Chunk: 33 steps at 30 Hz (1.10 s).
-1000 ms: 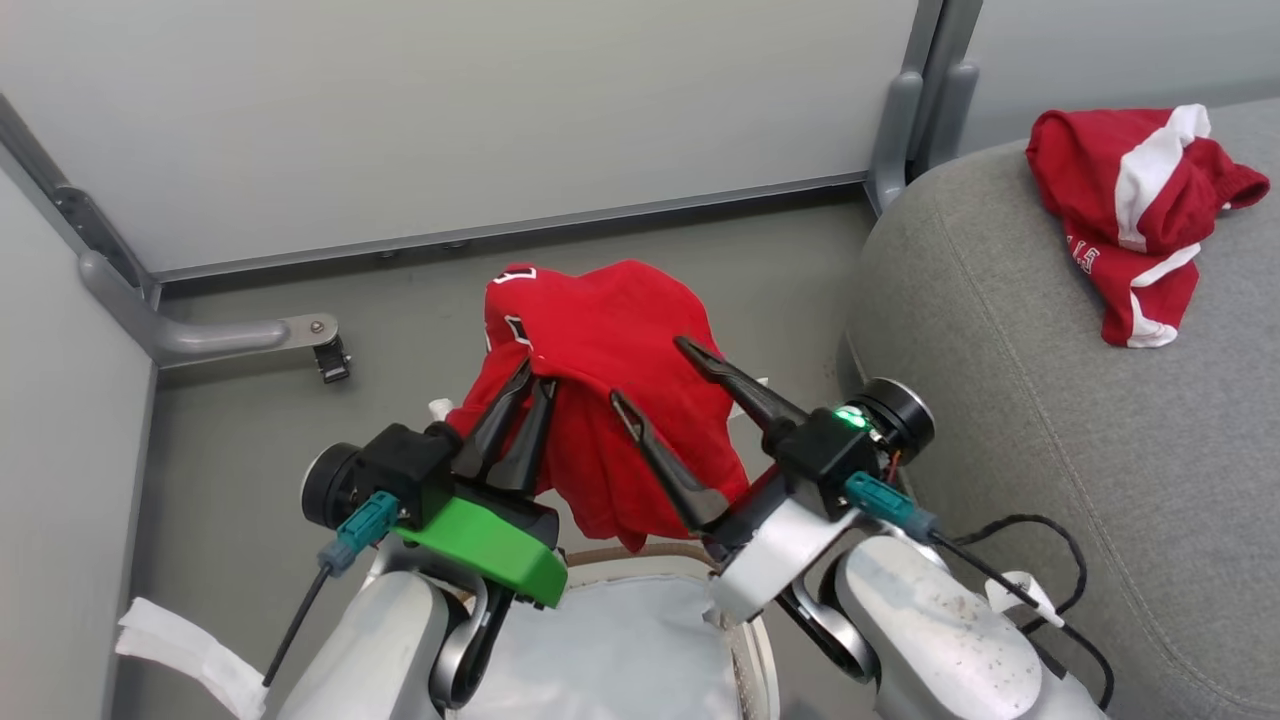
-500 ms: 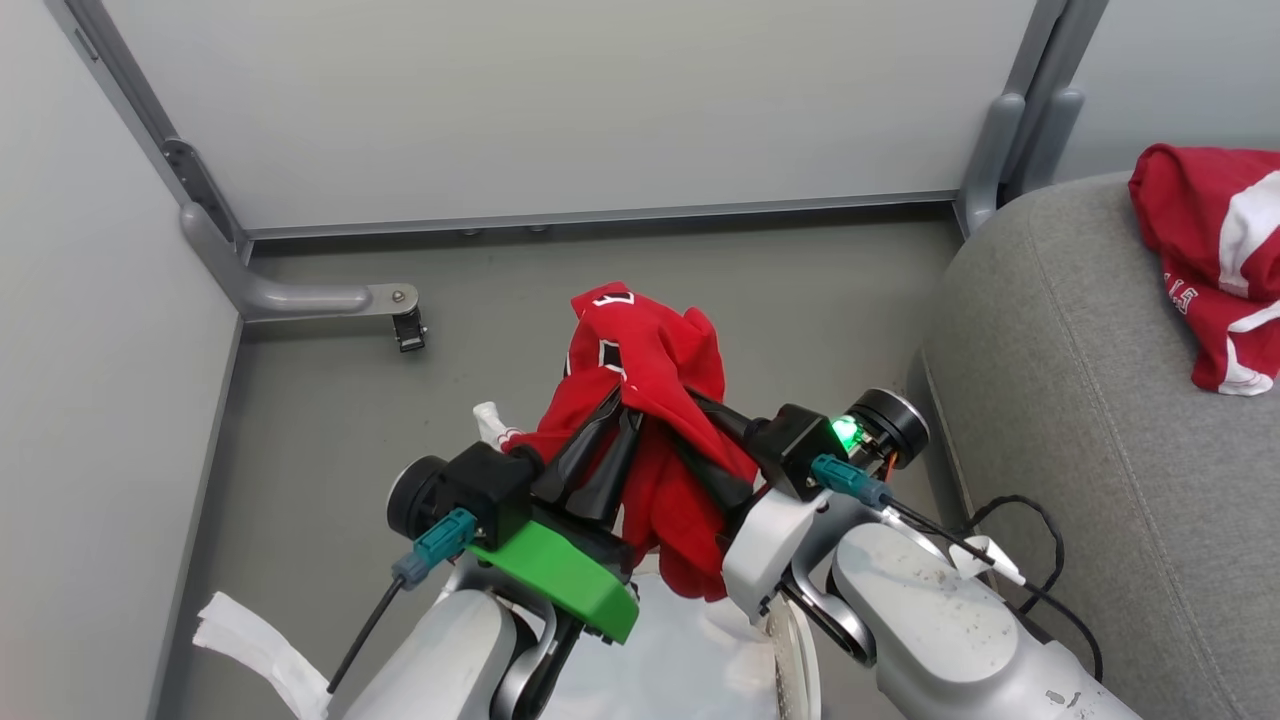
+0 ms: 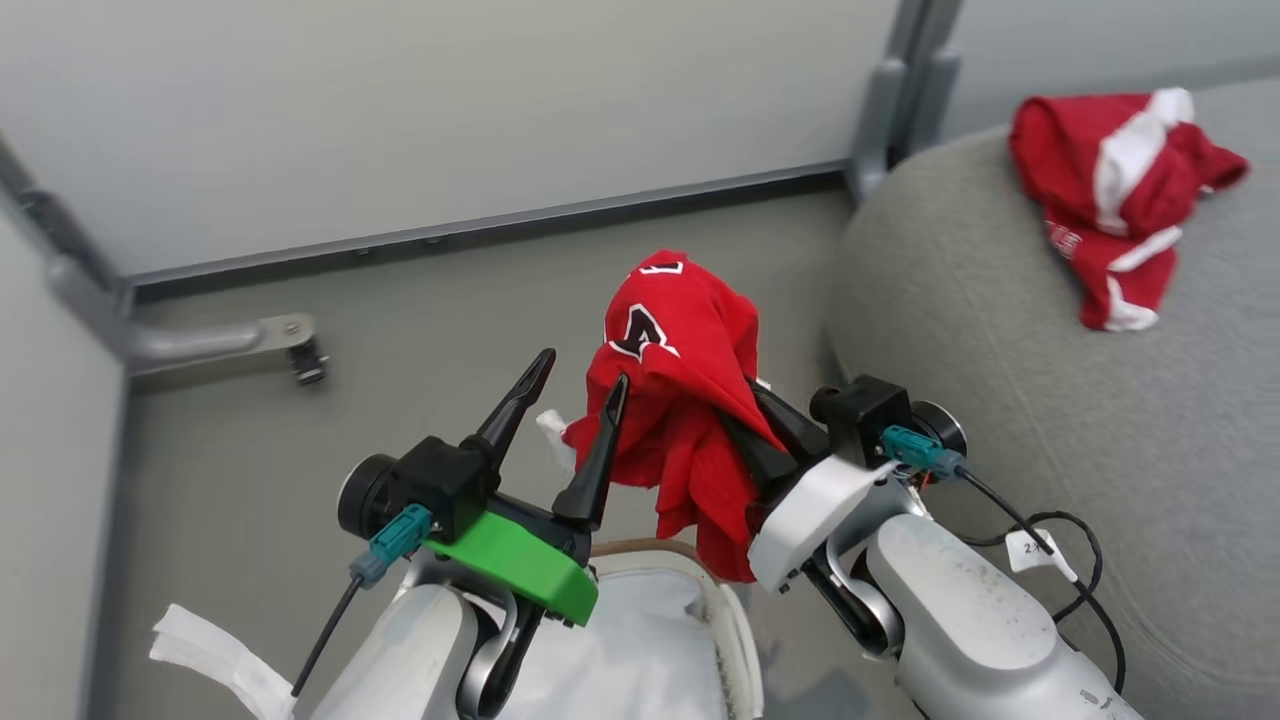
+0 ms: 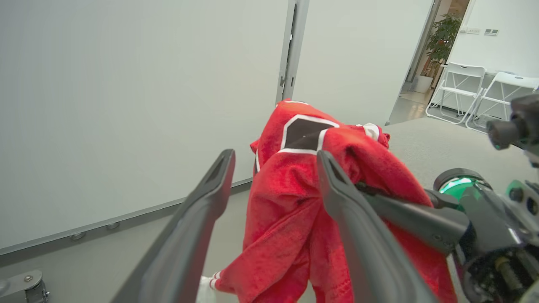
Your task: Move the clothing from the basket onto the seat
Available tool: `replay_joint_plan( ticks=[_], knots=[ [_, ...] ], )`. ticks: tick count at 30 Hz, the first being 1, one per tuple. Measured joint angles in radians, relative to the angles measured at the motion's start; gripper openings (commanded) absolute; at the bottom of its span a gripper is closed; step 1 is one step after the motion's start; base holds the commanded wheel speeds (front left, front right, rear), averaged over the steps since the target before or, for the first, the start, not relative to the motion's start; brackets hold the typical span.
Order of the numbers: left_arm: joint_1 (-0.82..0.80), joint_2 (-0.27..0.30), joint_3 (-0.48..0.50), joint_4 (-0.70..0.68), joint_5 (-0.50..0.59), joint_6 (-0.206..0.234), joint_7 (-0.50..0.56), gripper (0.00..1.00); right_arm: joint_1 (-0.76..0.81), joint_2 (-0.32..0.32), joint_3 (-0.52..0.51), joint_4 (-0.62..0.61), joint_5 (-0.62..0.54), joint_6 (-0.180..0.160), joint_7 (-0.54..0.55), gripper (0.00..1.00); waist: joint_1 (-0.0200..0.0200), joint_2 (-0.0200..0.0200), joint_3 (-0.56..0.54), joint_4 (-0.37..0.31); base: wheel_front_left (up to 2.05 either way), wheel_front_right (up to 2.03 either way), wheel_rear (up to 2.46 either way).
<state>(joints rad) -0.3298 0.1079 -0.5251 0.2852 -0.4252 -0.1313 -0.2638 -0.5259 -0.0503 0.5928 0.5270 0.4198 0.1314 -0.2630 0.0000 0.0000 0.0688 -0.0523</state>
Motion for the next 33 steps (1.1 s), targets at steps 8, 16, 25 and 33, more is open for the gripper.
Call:
replay_joint_plan(
  ticks=[8, 16, 25, 33],
  knots=[
    [0.001, 0.008, 0.004, 0.009, 0.016, 0.000, 0.000, 1.00, 0.043, -0.001, -0.097, -0.057, 0.069, 0.000, 0.000, 0.00, 0.0000, 0.0000, 0.022, -0.189, 0.00, 0.00, 0.00],
    [0.002, 0.024, -0.009, 0.016, 0.025, 0.000, 0.000, 1.00, 0.098, -0.001, -0.197, -0.078, 0.010, 0.000, 0.000, 0.00, 0.0000, 0.0000, 0.049, -0.371, 0.00, 0.00, 0.00],
    [-0.001, 0.063, -0.037, 0.024, 0.022, 0.000, 0.000, 1.00, 0.117, 0.000, -0.324, -0.112, -0.033, 0.000, 0.000, 0.00, 0.0000, 0.0000, 0.127, -0.466, 0.00, 0.00, 0.00],
    [-0.036, 0.138, -0.086, 0.021, 0.012, 0.000, 0.000, 1.00, -0.120, -0.008, -0.551, 0.036, -0.100, 0.000, 0.000, 0.00, 0.0000, 0.0000, 0.235, -0.453, 0.00, 0.00, 0.00]
  ],
)
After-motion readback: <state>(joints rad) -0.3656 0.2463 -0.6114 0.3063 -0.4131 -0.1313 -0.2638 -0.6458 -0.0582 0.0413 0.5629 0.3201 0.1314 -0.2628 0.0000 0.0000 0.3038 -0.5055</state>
